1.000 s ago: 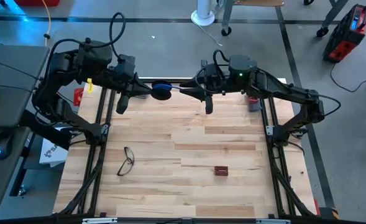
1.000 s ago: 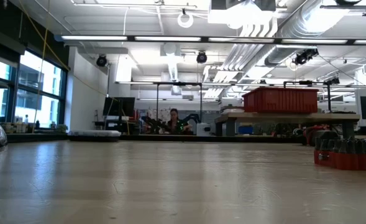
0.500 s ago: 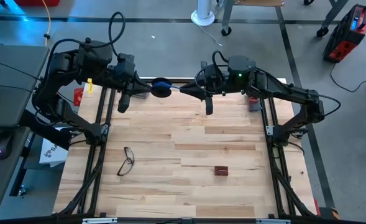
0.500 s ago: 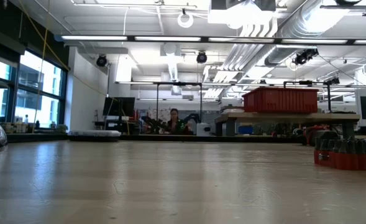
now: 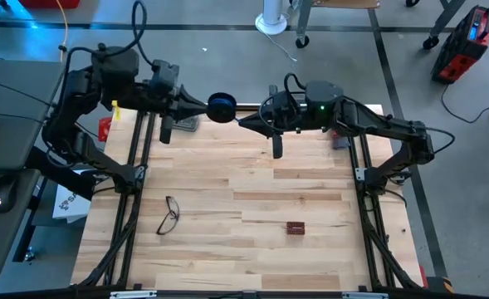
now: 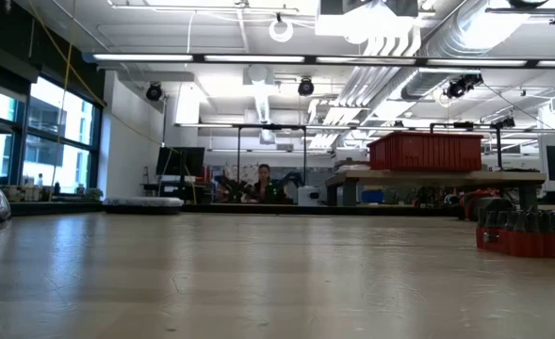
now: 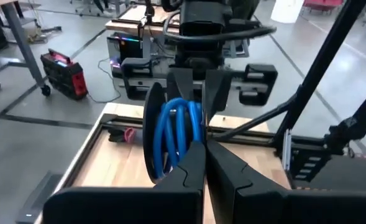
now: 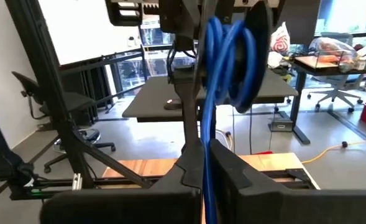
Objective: Coil cords
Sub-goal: Coil the blue wire onto the spool
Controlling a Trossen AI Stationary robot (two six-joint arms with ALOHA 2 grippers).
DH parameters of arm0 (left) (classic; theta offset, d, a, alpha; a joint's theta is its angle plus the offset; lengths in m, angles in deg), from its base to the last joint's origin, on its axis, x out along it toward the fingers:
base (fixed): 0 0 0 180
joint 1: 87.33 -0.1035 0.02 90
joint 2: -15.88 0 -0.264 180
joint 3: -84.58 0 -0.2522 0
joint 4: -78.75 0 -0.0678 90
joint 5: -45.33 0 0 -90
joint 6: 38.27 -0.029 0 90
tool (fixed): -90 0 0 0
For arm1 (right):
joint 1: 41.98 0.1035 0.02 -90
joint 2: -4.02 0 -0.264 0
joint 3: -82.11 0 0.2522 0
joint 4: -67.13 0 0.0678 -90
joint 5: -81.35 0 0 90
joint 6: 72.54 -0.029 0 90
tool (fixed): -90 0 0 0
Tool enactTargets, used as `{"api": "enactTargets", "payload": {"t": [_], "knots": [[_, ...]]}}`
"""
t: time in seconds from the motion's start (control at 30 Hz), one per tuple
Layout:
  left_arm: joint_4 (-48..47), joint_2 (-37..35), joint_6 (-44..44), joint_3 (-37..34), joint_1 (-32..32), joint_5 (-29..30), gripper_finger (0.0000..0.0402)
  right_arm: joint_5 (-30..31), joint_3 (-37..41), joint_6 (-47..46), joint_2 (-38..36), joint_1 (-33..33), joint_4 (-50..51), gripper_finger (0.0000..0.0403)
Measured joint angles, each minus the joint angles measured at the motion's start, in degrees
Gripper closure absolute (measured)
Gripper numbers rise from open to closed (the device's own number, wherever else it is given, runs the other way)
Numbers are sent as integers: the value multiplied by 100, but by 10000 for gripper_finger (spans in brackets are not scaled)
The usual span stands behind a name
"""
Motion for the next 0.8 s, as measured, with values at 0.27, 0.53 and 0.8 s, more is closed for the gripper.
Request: {"api": "enactTargets", "payload": {"t": [0.27, 0.53, 0.8], "knots": [[727, 258, 606, 0, -2, -660, 401, 164, 0, -2, 168, 145, -119, 402], [968, 312, 765, 0, -2, -793, 401, 166, 1, -3, 189, 183, -345, 402], [857, 315, 721, 0, -2, -801, 401, 160, 2, -91, 192, 183, -370, 389]]}}
